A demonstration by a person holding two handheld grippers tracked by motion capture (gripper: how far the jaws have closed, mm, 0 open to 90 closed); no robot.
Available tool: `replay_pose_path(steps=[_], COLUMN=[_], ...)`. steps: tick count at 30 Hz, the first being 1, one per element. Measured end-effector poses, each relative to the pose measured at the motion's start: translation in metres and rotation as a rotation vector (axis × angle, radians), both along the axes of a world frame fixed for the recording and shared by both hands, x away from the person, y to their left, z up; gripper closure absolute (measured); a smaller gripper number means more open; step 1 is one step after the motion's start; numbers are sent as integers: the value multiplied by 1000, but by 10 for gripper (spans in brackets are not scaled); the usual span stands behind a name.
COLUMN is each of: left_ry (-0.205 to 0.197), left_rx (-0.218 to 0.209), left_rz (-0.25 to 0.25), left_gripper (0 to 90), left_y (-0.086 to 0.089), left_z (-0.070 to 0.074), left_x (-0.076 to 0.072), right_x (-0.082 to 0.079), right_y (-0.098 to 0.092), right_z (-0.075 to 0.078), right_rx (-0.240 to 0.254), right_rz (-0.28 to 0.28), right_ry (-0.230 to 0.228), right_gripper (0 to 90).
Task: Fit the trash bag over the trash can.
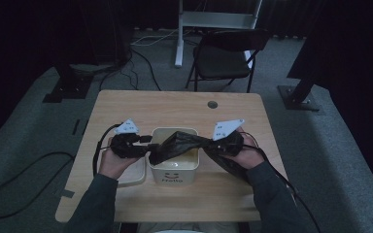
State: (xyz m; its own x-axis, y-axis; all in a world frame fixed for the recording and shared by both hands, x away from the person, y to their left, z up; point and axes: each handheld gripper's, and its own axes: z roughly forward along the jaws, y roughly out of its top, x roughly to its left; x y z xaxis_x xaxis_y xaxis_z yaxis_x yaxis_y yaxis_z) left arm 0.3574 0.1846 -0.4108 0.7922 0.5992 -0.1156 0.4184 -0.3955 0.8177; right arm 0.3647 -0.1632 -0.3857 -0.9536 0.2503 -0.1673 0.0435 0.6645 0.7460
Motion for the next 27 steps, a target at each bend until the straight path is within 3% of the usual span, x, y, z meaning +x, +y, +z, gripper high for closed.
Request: replay_pose_path(steps=[12,27], left_ry=[11,44], left_rx=[-8,30], left_rz=[59,68], left_gripper=[562,558], left_y=[23,22], left_z=[-6,-19], left_x=[-5,-2], right_x=[0,4], right_y=[16,46], right_z=[3,7], right_rx=[12,9], right_rz=[30,50], right_ry=[-1,0], right_gripper=[900,900])
